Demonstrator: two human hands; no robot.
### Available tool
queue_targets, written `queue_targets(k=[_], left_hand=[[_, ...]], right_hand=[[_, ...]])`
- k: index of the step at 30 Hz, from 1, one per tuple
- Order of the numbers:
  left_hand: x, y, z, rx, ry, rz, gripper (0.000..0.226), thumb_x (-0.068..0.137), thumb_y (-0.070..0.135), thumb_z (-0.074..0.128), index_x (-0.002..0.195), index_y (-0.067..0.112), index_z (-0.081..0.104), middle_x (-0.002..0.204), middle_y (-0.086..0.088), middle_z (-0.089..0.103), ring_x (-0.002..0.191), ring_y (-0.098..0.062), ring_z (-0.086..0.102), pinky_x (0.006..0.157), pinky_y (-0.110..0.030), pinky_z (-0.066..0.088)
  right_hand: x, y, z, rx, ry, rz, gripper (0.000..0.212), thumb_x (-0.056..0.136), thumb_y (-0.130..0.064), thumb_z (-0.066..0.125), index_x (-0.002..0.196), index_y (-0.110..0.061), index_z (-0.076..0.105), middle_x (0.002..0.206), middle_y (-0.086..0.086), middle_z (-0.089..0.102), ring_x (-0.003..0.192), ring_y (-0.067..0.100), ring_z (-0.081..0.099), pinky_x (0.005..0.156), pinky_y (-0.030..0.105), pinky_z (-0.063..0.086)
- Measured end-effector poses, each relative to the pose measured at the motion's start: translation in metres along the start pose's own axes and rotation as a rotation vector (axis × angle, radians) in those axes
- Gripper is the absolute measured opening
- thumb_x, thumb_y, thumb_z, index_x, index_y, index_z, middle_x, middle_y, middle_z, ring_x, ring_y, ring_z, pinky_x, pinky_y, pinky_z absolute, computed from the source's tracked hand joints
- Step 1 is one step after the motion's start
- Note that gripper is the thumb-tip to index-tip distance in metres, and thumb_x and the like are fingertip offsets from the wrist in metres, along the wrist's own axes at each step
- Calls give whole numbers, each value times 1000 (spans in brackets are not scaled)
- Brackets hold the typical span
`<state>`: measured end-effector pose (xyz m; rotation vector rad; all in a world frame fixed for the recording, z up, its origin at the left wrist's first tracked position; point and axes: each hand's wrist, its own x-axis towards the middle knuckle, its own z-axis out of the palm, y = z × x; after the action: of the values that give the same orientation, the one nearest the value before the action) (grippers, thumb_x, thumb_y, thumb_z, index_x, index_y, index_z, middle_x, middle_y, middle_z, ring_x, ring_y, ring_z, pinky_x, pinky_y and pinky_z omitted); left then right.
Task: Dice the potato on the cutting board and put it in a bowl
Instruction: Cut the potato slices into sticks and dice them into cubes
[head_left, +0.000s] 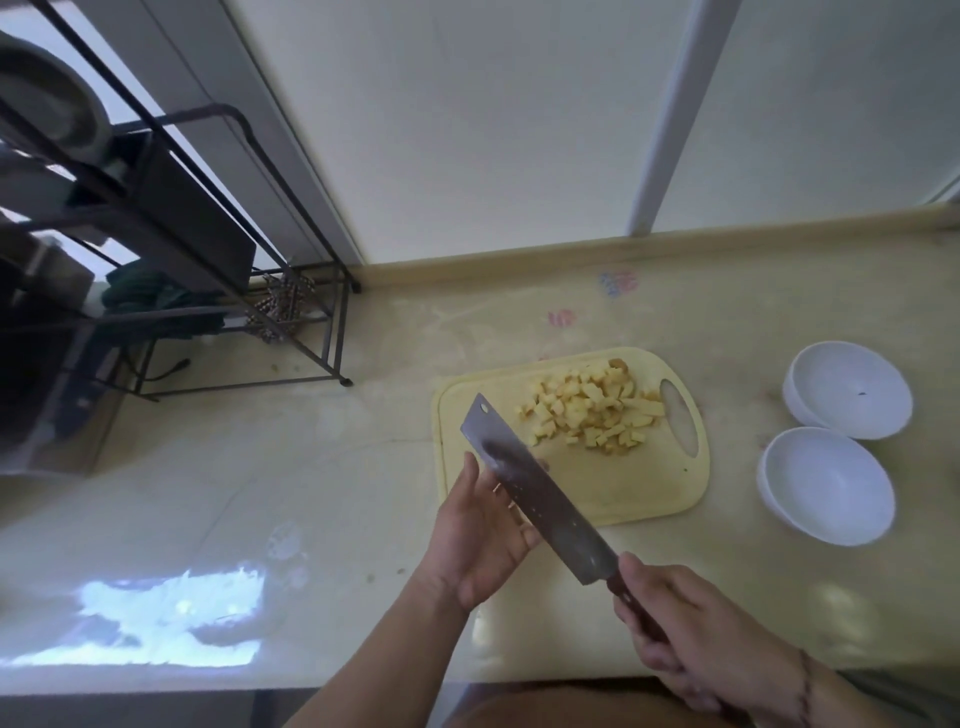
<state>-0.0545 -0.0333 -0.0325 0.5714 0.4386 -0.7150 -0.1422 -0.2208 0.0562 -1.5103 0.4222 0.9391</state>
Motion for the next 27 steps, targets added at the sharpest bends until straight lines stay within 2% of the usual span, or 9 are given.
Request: queue_targets(k=[3, 6, 10, 14, 17, 20, 24, 25, 27], left_hand=[[3, 1, 3, -108, -61, -27, 66, 95, 62, 39, 108, 7, 72, 100, -16, 68, 86, -33, 68, 75, -42, 58], [5, -1, 0, -206, -131, -46, 71, 94, 65, 38, 109, 5, 72, 101, -16, 71, 96, -32, 69, 85, -46, 54], [5, 3, -4, -113, -35, -17, 71, 96, 65, 36, 104, 6, 76, 104, -14, 73, 99, -32, 71, 86, -47, 56], [4, 11, -4, -21, 4, -2, 40, 89, 42, 68, 102, 5, 75, 106, -13, 69, 97, -31, 69, 79, -42, 59], [2, 18, -5, -3, -81, -14, 40, 73, 25, 88, 103, 4, 73, 95, -10, 65, 81, -24, 65, 74, -33, 58], [4, 17, -2, 40, -105, -77, 33, 81, 21, 80, 106, 2, 70, 89, -12, 65, 78, -22, 64, 73, -31, 58], [17, 14, 13, 137, 7, -47, 12, 81, 12, 61, 91, 6, 64, 75, -9, 56, 66, -20, 54, 60, -26, 47], [18, 16, 15, 172, 42, 6, 16, 78, 3, 52, 92, 6, 60, 76, -10, 54, 66, -20, 52, 59, -26, 43], [19, 22, 11, 321, 87, 117, 42, 74, -16, 28, 99, 4, 56, 87, -14, 56, 74, -22, 54, 65, -29, 45]], right_hand=[[1, 0, 2, 4, -18, -15, 55, 82, -71, 35, 71, -18, 44, 55, 3, 33, 38, 14, 22, 39, 22, 22], [1, -2, 2, 51, -7, -15, 55, 82, -71, 35, 73, -18, 44, 55, 3, 33, 38, 14, 22, 38, 21, 22], [0, -2, 0, 109, -27, -1, 54, 86, -68, 34, 73, -17, 45, 55, 2, 33, 38, 13, 21, 38, 19, 22], [-2, 0, -5, 147, -39, -13, 53, 87, -67, 33, 72, -17, 45, 55, 3, 31, 38, 12, 20, 38, 18, 22], [-6, 0, -13, 197, -14, -18, 55, 88, -66, 33, 74, -14, 44, 55, 5, 30, 39, 12, 19, 38, 19, 22], [-5, 0, -19, 266, -9, 17, 57, 85, -69, 34, 71, -14, 45, 55, 5, 29, 40, 12, 17, 38, 18, 21], [5, 0, -21, 295, 42, 1, 58, 82, -70, 36, 71, -14, 45, 54, 4, 29, 39, 11, 18, 36, 16, 22], [7, 1, -23, 318, 72, -3, 58, 82, -70, 37, 72, -13, 45, 54, 5, 29, 38, 11, 19, 36, 16, 23], [6, 5, -30, 361, 132, 11, 59, 80, -70, 39, 74, -12, 44, 54, 5, 28, 38, 11, 19, 37, 16, 25]])
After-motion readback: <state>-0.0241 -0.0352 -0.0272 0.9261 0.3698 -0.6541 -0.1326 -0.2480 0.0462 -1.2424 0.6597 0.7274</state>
